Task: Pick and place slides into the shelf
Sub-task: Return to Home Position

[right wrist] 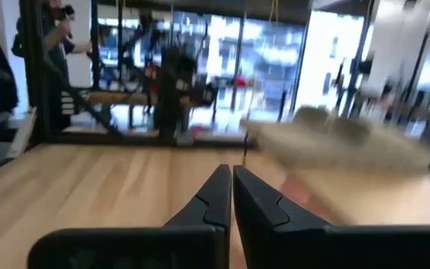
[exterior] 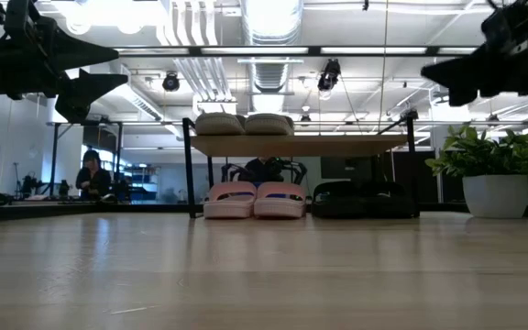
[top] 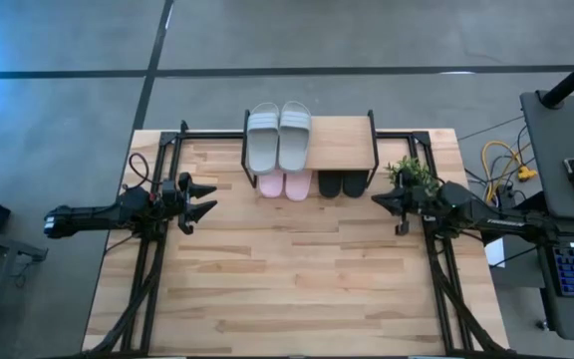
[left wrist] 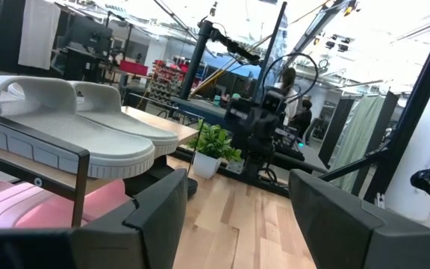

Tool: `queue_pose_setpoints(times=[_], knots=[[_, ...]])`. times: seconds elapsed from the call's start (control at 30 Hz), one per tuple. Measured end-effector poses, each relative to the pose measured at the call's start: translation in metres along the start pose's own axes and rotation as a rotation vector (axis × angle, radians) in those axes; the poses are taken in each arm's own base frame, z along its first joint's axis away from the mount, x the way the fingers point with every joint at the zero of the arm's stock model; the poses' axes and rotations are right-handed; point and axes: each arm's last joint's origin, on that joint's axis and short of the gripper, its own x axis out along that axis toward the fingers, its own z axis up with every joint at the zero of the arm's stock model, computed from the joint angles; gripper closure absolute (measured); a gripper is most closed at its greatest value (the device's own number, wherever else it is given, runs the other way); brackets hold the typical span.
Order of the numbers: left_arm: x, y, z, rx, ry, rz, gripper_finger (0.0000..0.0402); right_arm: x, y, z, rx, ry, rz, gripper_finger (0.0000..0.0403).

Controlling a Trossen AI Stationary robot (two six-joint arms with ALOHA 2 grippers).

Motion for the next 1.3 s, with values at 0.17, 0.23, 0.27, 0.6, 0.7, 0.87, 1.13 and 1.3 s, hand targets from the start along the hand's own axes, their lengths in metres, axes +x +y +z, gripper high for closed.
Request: queue_pose_setpoints(times=[0.17,0.23,0.27,0.6,0.7,0.87,1.13,1.3], knots=[[0.0,0.0,0.0,0.0,0.0,0.0,0.0181,-0.001,0.002,-0.015,0.121,0.151,0.031,0.0394],[0.0,0.0,0.0,0.0,0.0,0.0,0.0181,-0.002,0.003,-0.017,0.113,0.178,0.067,0.0394],[0.0,0.0,0.0,0.0,0.0,0.0,0.0181,-0.002,0.004,-0.018,0.106,0.186,0.081,0.0394],[0.0,0.0,0.0,0.0,0.0,0.001,0.0181,-0.001,0.004,-0.011,0.059,0.108,0.123,0.0394],[0.0,0.0,0.0,0.0,0.0,0.001,0.0181,-0.001,0.005,-0.011,0.072,0.104,0.143,0.0394],[0.0,0.0,0.0,0.0,0.0,0.001,0.0181,0.0,0.008,-0.011,0.078,0.112,0.176,0.0394],[0.0,0.0,0.0,0.0,0.0,0.001,0.0181,0.001,0.015,-0.012,0.096,0.133,0.194,0.0394],[0.0,0.0,0.0,0.0,0.0,0.001,0.0181,0.001,0.017,-0.013,0.071,0.139,0.204,0.0394]])
